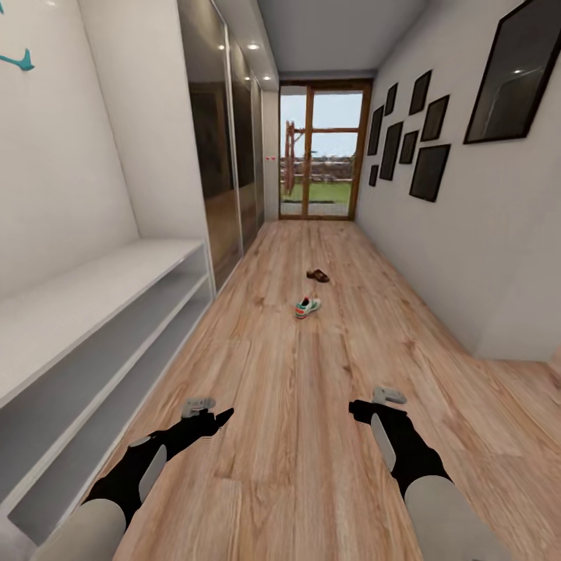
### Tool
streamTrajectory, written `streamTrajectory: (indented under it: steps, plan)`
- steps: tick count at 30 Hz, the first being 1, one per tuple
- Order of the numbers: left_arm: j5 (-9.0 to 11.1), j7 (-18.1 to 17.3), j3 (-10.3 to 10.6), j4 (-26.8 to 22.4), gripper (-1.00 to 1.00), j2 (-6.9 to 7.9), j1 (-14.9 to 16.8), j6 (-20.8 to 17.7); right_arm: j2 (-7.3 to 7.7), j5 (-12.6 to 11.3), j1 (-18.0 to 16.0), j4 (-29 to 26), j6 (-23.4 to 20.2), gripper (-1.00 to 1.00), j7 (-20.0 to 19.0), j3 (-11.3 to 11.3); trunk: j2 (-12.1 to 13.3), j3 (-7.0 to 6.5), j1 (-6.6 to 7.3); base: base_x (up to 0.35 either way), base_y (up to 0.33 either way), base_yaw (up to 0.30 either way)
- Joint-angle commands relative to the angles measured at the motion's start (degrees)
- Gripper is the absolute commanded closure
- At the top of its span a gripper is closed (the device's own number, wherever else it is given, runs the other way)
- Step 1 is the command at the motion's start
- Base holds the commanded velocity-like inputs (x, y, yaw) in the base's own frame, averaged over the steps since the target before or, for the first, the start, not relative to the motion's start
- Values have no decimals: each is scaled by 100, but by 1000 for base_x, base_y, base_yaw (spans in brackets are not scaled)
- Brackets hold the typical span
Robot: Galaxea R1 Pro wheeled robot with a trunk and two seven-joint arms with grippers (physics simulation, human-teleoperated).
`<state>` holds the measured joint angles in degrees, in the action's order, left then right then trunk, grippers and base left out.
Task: Pick up the two gym shoes and the two sandals from the corridor floor and place them onto the hallstand (shoe rack) in the corridor, making sure they are on the rack and not on the floor. Arrange them so the two gym shoes are next to each other and the two sandals are next to each other.
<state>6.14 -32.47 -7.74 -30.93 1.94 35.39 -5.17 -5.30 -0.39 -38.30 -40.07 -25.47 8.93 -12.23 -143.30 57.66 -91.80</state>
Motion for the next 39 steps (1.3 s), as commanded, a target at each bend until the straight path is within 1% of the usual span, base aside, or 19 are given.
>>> streamTrajectory:
  steps: [1, 28, 39]
  plan:
    - [56, -31, -14, -1, -100, -1, 3, -54, -6, -5, -2, -11, -28, -100, 12, -16, -2, 6, -2, 347, 0, 0]
    - [55, -31, -14, -1, -100, -1, 3, -54, -6, -13, -2, -10, -28, -100, 11, -16, -2, 6, -2, 347, 0, -2]
    - [54, -31, -10, -1, -100, -1, 3, -54, -17, -15, -2, 1, -28, -100, 6, -11, -2, 6, -2, 347, 0, -183]
